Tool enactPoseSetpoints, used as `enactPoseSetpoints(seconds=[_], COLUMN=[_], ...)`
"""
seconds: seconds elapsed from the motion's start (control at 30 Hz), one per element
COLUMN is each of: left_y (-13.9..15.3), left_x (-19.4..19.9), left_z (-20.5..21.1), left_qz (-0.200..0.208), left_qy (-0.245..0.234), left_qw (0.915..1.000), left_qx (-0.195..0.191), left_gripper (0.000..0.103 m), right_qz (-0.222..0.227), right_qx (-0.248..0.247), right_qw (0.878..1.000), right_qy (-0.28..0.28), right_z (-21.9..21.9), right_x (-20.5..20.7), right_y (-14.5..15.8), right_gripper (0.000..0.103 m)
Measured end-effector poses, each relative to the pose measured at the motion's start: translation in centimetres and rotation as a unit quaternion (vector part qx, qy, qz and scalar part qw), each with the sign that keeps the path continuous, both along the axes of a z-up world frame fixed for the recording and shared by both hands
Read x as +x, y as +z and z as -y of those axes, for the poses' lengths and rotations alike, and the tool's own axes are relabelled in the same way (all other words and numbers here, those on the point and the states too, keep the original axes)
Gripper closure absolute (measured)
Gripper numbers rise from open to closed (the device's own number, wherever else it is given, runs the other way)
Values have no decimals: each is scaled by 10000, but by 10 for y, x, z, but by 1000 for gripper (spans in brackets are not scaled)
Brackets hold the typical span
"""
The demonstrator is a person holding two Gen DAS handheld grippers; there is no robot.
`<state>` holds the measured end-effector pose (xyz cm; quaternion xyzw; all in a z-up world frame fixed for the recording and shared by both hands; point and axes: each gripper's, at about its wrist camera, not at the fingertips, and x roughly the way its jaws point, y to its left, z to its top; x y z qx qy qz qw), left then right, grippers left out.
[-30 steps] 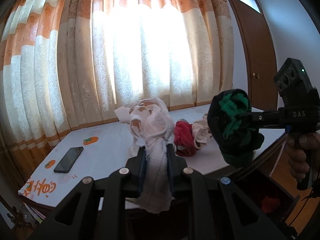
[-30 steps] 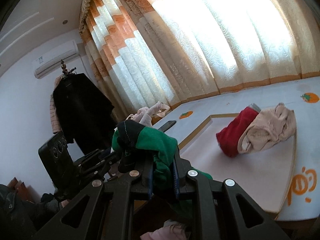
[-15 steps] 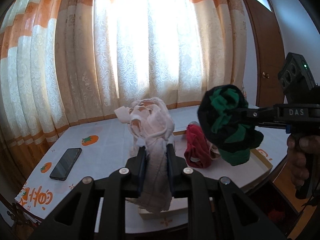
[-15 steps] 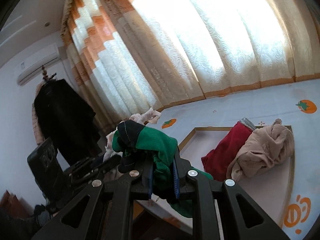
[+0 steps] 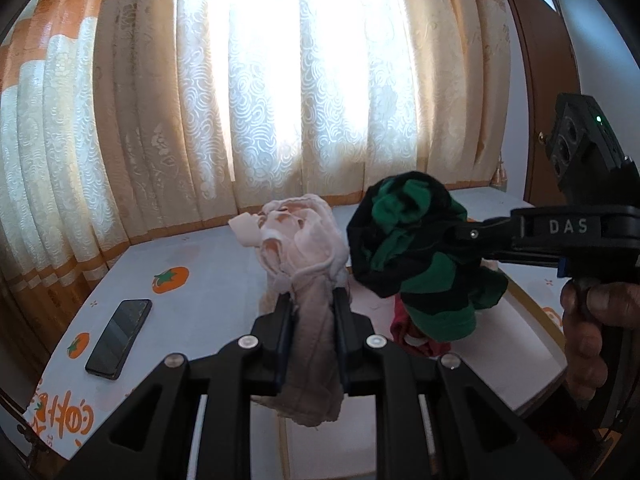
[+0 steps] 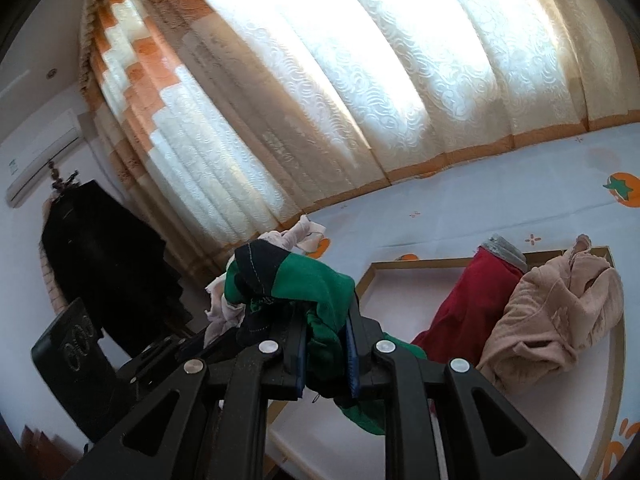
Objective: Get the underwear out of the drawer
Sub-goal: 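Carry both garments up over the cardboard tray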
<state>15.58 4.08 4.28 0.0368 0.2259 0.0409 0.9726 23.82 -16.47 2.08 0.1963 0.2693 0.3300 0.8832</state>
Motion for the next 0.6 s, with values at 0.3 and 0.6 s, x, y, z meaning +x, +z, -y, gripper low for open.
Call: enactPoseSetpoints(seconds=[0.3,0.6], left_y=[-12,-27], left_x=[39,75], left_z=[-2,0], left_qz=[-416,-874], left_qy=[60,62], left_qw=[9989,9959], left_qx=[-205,-232], left_gripper=[86,86], right_qz=[-166,-429], right_qx=[-270,-665], right_qw=[9978,9921], right_qy=[-576,-978], right_z=[-6,-17], right_x=[36,71], right_y=[-2,-3], right_gripper=[86,86])
